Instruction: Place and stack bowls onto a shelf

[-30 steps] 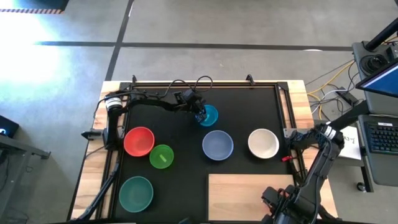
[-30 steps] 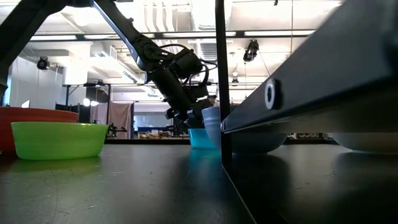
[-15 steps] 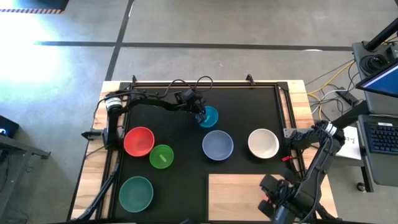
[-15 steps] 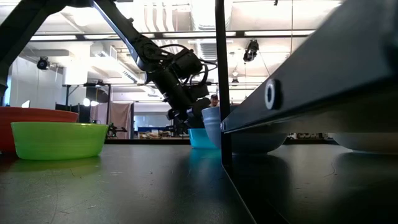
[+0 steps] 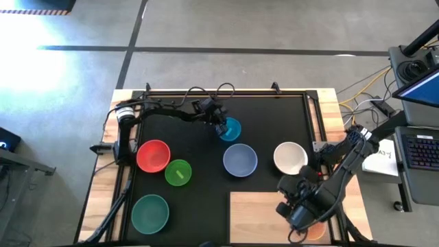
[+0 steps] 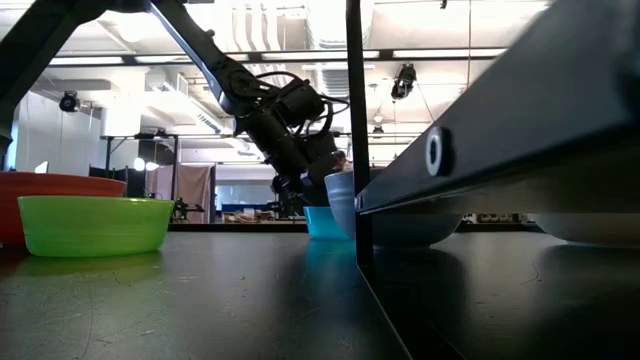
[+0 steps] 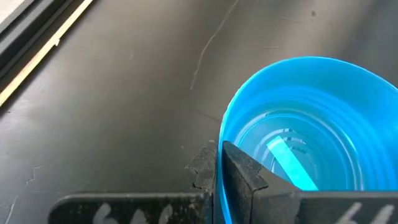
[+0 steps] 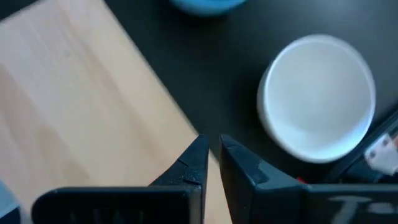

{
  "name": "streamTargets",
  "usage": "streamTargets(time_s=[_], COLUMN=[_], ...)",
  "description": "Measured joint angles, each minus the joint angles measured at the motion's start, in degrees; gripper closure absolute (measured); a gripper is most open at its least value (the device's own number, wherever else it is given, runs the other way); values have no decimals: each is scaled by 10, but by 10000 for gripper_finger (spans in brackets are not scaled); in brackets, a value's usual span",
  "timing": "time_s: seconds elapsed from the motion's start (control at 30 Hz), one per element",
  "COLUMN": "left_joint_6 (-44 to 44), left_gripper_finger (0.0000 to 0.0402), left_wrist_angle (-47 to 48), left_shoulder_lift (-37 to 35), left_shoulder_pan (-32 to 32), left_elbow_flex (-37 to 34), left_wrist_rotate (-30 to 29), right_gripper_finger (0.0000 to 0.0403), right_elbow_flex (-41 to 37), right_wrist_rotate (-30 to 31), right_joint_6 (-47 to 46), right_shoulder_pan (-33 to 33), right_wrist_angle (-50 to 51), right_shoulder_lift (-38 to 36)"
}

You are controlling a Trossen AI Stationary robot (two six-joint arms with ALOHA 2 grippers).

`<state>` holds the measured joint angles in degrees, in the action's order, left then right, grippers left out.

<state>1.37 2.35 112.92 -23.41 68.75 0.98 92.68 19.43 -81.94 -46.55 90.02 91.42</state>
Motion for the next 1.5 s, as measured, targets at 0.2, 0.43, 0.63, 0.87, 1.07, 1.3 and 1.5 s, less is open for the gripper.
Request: streamTargets(time_s=[0.2, 0.43, 0.63, 0.87, 1.07, 1.3, 1.5], left_joint_6=[0, 5, -5, -6, 14, 22, 24], left_gripper_finger=[401, 401, 401, 401, 401, 401, 401], left_wrist_angle=[-14, -45, -37, -28, -38, -54, -87], left_shoulder_lift=[0, -8, -8, -9, -12, -12, -12], left_shoulder_pan=[-1, -10, -10, -6, -4, -3, -4], left_elbow_flex=[0, 20, 77, 101, 100, 104, 104], left_wrist_rotate=[-5, -13, -33, 20, 27, 28, 27], right_gripper_finger=[355, 316, 280, 252, 248, 250, 266], right_elbow_flex=[-4, -10, -10, -10, -10, -13, -22], right_wrist_rotate=[73, 151, 175, 183, 179, 123, 116], right_joint_6=[67, 128, 171, 263, 376, 443, 455], right_shoulder_pan=[55, 169, 301, 435, 504, 572, 616], right_wrist_angle=[0, 0, 0, -28, -122, -201, -208], right_shoulder_lift=[-30, -65, -79, -81, -79, -78, -55])
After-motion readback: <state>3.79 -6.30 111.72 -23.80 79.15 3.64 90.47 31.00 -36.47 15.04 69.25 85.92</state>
